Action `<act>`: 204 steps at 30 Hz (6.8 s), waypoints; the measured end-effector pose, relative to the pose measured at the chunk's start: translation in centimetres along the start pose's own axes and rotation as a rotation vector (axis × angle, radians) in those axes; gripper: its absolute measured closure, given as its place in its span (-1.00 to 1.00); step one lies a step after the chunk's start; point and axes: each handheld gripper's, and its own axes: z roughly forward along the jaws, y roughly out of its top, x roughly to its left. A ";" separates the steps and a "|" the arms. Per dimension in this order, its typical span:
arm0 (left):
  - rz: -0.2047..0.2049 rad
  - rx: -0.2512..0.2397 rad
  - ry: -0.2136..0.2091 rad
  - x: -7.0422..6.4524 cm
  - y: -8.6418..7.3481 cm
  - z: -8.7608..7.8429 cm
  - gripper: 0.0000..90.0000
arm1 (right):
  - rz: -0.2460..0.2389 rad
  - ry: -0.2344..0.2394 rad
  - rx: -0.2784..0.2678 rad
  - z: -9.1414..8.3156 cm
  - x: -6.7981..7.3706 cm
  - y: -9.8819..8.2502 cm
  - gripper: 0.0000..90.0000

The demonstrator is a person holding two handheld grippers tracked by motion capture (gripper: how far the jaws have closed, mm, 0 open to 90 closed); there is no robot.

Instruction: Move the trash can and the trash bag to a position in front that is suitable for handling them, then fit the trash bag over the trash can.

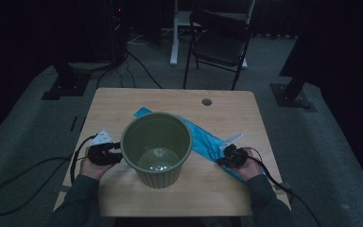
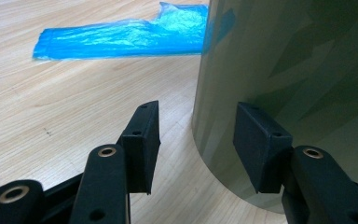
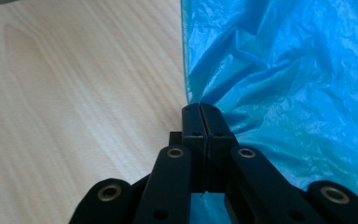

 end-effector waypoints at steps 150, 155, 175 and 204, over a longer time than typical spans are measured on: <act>0.182 -0.072 -0.147 -1.1 9.8 -0.2 0.17 | -0.079 -0.021 -0.394 -14.5 1.1 13.7 0.98; 0.192 -0.084 -0.144 -1.6 10.4 0.5 0.17 | -0.121 -0.005 -0.402 -14.8 2.3 15.5 0.98; 0.225 -0.205 -0.078 -2.8 12.6 -0.8 0.05 | -0.256 0.109 -0.378 -11.9 7.3 22.2 0.98; 0.246 -0.239 -0.034 -2.8 12.9 -1.6 0.97 | -0.287 0.219 -0.380 -10.2 9.4 24.1 0.63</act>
